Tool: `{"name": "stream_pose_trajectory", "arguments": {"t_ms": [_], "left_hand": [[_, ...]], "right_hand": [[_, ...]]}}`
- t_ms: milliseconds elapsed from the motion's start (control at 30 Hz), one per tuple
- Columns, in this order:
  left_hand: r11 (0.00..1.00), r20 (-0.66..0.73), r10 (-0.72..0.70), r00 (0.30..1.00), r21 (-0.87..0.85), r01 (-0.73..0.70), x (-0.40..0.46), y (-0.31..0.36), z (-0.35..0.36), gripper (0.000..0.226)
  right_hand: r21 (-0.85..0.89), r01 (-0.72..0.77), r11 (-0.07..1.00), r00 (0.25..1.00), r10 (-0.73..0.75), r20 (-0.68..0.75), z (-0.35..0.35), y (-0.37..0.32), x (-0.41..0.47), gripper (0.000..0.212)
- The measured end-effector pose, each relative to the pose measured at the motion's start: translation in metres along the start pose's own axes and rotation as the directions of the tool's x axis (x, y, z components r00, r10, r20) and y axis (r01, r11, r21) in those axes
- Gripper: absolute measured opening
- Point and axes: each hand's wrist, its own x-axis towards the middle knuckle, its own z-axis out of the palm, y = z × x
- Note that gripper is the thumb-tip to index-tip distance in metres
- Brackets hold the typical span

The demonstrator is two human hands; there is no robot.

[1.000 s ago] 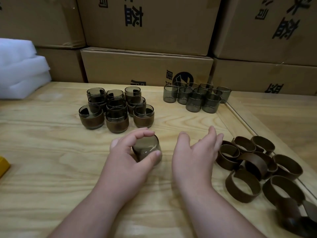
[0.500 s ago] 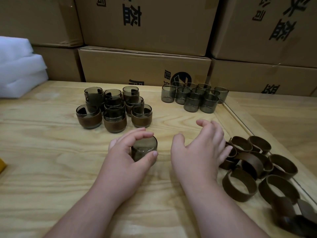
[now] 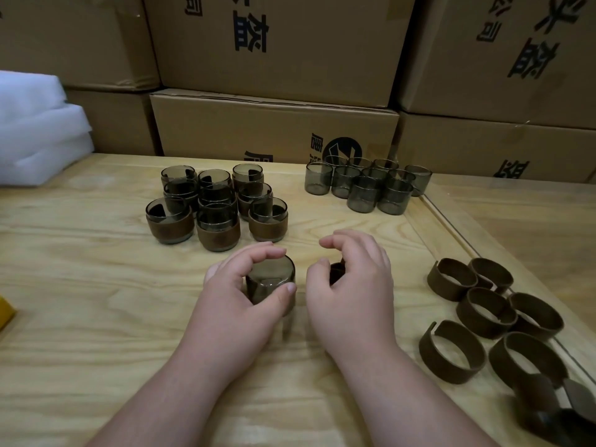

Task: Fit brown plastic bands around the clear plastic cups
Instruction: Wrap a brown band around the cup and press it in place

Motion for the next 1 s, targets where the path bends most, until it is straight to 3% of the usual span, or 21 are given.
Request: {"name": "stream_pose_trajectory", "arguments": {"t_ms": [167,267,333,467,633,800,1000], "left_hand": [[0.999,0.011,-0.025,1.000,-0.041,0.026,-0.001,0.001,0.000,0.051],[0.999,0.019,-0.022,1.000,-0.034,0.022,-0.001,0.002,0.000,0.050],[1.000,0.019,-0.024,1.000,-0.019,0.024,-0.001,0.002,0.000,0.050],[0.999,0.027,-0.035,0.999,-0.017,0.036,-0.002,0.002,-0.001,0.050],[0.999,0.040,-0.032,0.999,-0.011,0.032,-0.002,0.002,-0.002,0.049],[0.999,0.056,-0.042,0.998,-0.028,0.044,-0.004,0.003,-0.002,0.049],[0.995,0.070,-0.053,0.996,-0.080,0.058,-0.005,0.006,-0.004,0.048]], "right_hand": [[-0.196,-0.030,0.980,0.982,0.065,0.175,0.004,0.006,0.001,0.029],[-0.162,-0.031,0.986,0.995,0.046,0.088,0.003,0.001,-0.001,0.028],[-0.182,-0.076,0.980,0.997,0.077,0.002,0.001,-0.001,0.000,0.039],[-0.254,-0.215,0.943,0.965,0.246,0.096,-0.002,0.005,0.005,0.063],[-0.088,-0.251,0.964,0.962,0.259,0.088,-0.002,0.008,0.007,0.032],[0.059,-0.234,0.970,0.972,0.233,0.031,-0.002,0.007,0.006,0.025],[0.262,-0.026,0.965,0.999,0.031,-0.016,-0.002,-0.003,-0.001,0.022]]}}
